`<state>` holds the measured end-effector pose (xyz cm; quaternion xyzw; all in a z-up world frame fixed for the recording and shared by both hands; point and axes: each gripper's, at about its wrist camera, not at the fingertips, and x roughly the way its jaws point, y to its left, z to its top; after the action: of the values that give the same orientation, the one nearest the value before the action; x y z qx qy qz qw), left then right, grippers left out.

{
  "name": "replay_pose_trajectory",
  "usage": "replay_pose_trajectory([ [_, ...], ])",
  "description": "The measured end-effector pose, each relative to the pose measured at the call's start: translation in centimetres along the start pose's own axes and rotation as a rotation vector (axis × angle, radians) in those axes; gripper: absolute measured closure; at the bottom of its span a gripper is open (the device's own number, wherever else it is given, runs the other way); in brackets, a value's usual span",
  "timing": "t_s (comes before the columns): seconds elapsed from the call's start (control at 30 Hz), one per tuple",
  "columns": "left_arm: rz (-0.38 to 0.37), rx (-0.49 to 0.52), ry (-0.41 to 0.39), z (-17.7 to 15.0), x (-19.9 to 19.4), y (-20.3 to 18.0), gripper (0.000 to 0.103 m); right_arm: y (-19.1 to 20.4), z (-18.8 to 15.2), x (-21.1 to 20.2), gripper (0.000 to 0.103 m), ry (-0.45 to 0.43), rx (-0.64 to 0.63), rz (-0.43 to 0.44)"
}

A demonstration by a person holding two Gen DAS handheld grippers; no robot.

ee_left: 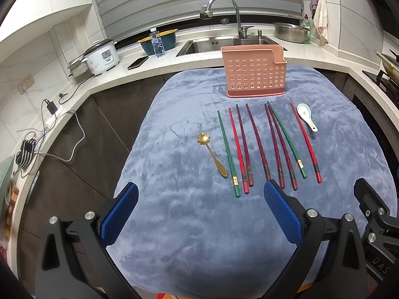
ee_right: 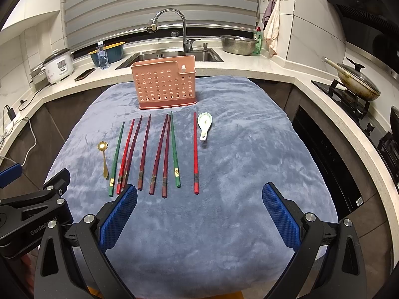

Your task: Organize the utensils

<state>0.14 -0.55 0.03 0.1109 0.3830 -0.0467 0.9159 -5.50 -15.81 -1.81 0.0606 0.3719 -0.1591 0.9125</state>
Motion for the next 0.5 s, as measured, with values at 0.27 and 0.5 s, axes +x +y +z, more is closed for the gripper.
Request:
replay_pose_trajectory([
  [0.27, 0.001, -0.001, 0.001, 0.04, 0.01, -0.04, 0.007, -0.02, 0.04, -0.18, 0.007, 0.000, 0.002, 0.001],
  [0.5, 0.000, 0.000, 0.001, 0.02, 0.03, 0.01, 0.007, -0.03, 0.02, -0.18, 0.007, 0.002, 0.002, 0.002],
])
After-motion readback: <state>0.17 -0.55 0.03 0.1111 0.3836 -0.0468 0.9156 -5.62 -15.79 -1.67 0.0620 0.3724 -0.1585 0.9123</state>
